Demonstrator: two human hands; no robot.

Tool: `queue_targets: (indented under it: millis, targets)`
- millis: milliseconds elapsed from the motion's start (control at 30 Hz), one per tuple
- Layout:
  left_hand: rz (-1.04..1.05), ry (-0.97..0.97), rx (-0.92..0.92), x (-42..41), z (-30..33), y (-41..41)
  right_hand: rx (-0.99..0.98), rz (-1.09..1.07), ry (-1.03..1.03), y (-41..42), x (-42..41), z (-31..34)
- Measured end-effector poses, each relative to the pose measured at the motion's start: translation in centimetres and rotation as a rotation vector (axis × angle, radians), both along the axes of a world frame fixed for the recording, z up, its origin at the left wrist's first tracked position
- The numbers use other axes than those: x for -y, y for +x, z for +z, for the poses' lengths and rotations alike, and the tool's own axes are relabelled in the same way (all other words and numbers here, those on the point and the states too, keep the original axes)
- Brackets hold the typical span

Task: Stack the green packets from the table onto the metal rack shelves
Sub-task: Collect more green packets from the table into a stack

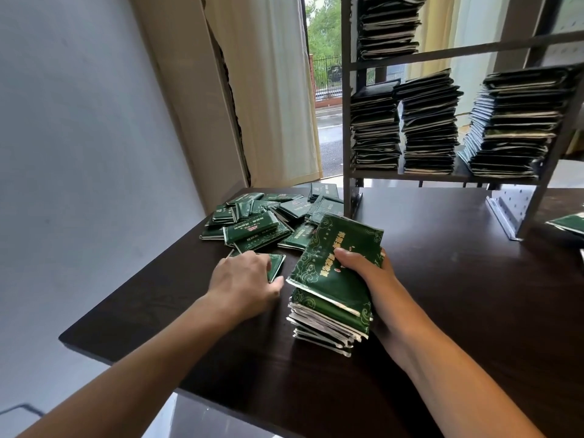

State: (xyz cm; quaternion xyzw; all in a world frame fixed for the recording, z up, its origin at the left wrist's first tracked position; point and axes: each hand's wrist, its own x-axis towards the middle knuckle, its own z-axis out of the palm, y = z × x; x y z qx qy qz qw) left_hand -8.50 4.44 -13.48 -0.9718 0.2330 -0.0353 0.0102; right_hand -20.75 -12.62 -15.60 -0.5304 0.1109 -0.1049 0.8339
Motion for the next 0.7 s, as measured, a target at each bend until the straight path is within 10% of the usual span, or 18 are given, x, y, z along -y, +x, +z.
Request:
queue_targets:
  millis: [333, 700]
  targets:
    - [-0.119, 0.083, 0.149, -0.7, -0.9, -0.6, 0.014, 0.011, 0.001, 0.1, -0.2, -0.1]
    - [-0.026, -1.326, 0.002, -0.9, 7.3, -1.0, -0.003, -0.01, -0.033, 0.1, -0.2, -0.1]
